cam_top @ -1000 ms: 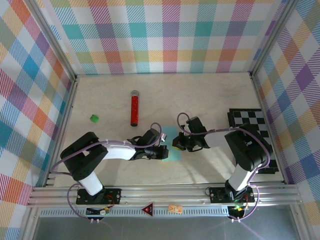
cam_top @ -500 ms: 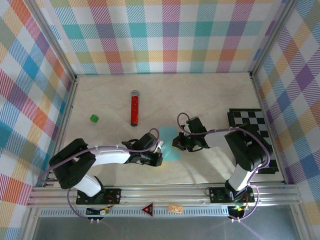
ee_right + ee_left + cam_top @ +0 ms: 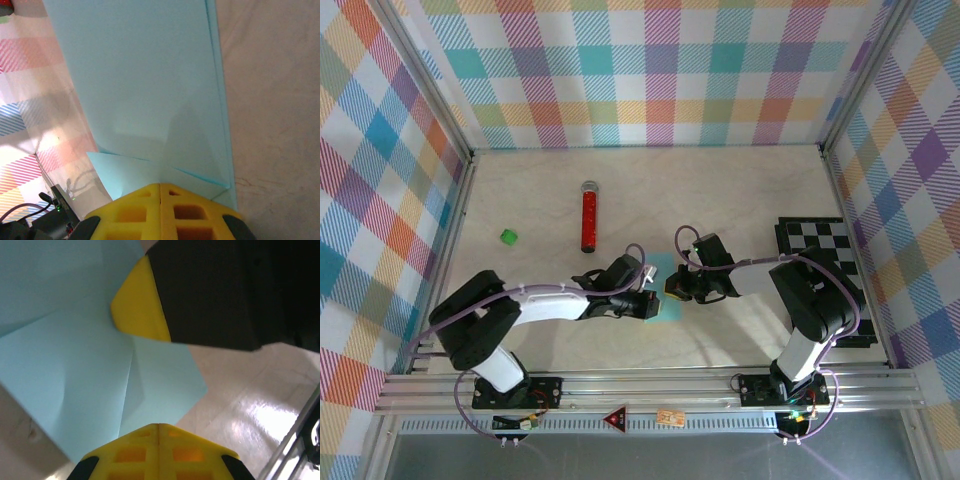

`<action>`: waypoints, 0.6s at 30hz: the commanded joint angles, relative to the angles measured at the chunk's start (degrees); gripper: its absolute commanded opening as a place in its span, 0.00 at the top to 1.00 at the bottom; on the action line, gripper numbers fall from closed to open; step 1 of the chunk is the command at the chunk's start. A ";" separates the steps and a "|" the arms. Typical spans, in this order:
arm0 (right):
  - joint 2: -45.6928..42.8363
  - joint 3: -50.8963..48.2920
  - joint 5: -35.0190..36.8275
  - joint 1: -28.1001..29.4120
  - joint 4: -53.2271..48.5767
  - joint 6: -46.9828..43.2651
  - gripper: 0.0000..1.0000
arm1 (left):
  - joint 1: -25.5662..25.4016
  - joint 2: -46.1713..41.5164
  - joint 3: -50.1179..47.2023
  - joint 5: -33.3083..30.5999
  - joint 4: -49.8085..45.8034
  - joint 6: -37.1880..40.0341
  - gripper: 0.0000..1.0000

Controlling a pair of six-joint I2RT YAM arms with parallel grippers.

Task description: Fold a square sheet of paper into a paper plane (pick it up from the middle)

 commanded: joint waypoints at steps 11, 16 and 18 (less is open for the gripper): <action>2.02 -0.62 2.81 -0.72 -5.48 -1.51 1.00 | -0.52 -2.53 -8.05 4.27 -6.21 2.82 0.99; 1.50 -0.04 -0.21 -0.72 -1.52 -1.44 0.97 | -0.55 -8.46 -7.27 1.53 -8.94 3.78 0.95; -0.02 0.13 -2.14 -0.72 1.31 -1.23 0.93 | -0.37 -10.52 -6.51 0.17 -8.31 3.64 0.95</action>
